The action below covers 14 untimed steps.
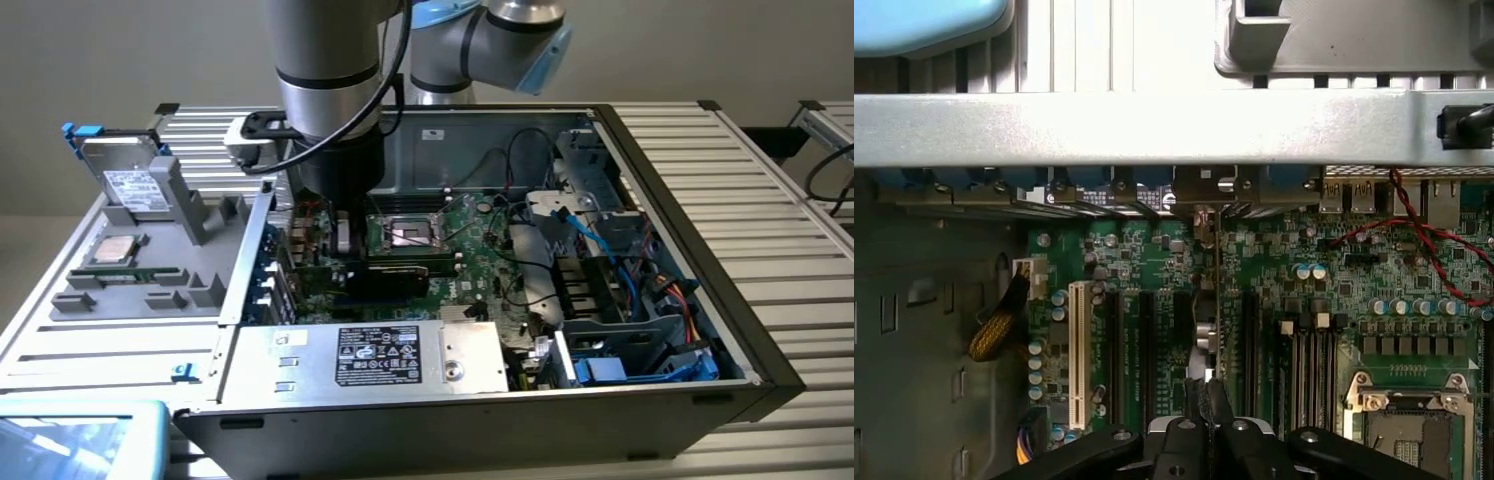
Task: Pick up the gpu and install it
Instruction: 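Press down on the gpu until it lock into place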
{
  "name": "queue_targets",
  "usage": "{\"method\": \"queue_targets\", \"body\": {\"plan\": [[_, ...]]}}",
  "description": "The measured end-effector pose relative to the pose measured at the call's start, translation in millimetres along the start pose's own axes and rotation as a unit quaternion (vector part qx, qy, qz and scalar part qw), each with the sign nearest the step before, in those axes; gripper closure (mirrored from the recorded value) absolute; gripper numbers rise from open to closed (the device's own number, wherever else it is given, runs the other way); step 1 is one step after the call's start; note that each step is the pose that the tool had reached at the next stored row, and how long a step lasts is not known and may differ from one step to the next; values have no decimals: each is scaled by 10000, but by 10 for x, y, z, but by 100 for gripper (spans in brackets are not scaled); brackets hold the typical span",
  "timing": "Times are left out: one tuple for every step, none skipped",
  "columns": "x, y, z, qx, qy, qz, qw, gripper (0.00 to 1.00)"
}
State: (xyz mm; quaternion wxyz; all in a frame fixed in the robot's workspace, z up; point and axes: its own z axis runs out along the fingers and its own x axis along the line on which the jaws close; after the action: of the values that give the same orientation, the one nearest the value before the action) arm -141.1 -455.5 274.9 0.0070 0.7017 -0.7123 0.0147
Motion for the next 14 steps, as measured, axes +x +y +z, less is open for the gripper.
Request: {"method": "queue_targets", "body": {"plan": [[-4, 0, 6, 0, -2, 0, 10000, 88], [-8, 0, 11, 0, -2, 0, 10000, 88], [-13, 1, 15, 0, -3, 0, 10000, 88], [-19, 1, 19, 0, -4, 0, 10000, 88], [-26, 1, 23, 0, -4, 0, 10000, 88], [-31, 0, 27, 0, -4, 0, 10000, 88], [-35, 0, 30, 0, -4, -1, 10000, 88], [-40, 0, 33, 0, -5, -1, 10000, 88], [-43, 0, 37, 1, -8, -1, 10000, 88], [-45, 0, 39, 0, -10, -1, 10000, 88], [-45, 1, 38, 0, -11, 0, 10000, 88], [-45, 1, 39, 0, -14, 0, 10000, 88], [-46, 1, 39, 0, -18, 0, 10000, 88], [-46, 1, 39, 0, -21, 1, 10000, 88]]}}
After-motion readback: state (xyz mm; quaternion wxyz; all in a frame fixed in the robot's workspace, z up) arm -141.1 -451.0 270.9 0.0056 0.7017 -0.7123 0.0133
